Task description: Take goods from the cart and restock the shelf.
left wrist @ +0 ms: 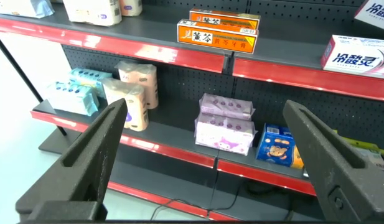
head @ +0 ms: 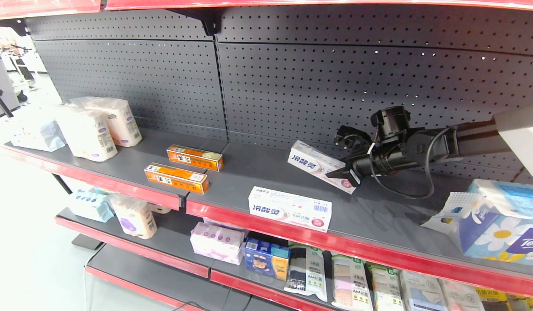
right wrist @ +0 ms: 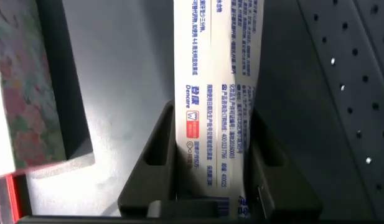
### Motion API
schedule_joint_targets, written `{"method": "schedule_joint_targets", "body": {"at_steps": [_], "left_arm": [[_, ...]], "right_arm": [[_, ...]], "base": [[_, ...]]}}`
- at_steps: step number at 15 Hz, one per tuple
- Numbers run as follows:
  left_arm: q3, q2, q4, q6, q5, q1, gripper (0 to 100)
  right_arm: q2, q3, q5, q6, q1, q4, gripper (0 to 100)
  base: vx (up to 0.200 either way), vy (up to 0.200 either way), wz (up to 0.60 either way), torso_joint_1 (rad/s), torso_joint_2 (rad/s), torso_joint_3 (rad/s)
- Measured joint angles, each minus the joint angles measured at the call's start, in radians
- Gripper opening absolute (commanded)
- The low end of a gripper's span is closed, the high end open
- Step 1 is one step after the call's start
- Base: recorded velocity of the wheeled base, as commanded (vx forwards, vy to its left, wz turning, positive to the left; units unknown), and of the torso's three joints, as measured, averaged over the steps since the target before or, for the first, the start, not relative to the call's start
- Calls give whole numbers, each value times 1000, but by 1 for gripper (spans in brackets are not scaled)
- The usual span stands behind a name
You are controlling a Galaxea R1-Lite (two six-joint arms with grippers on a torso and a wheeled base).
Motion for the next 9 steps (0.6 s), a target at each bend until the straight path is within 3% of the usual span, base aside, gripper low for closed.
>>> {"method": "schedule_joint_targets", "body": {"at_steps": [9], "left_arm": [[0, 0, 0, 0, 0, 0, 100]], "right_arm": [[11, -20, -6, -34, 34, -1, 0]], "base": [[0, 0, 0, 0, 0, 0]]}}
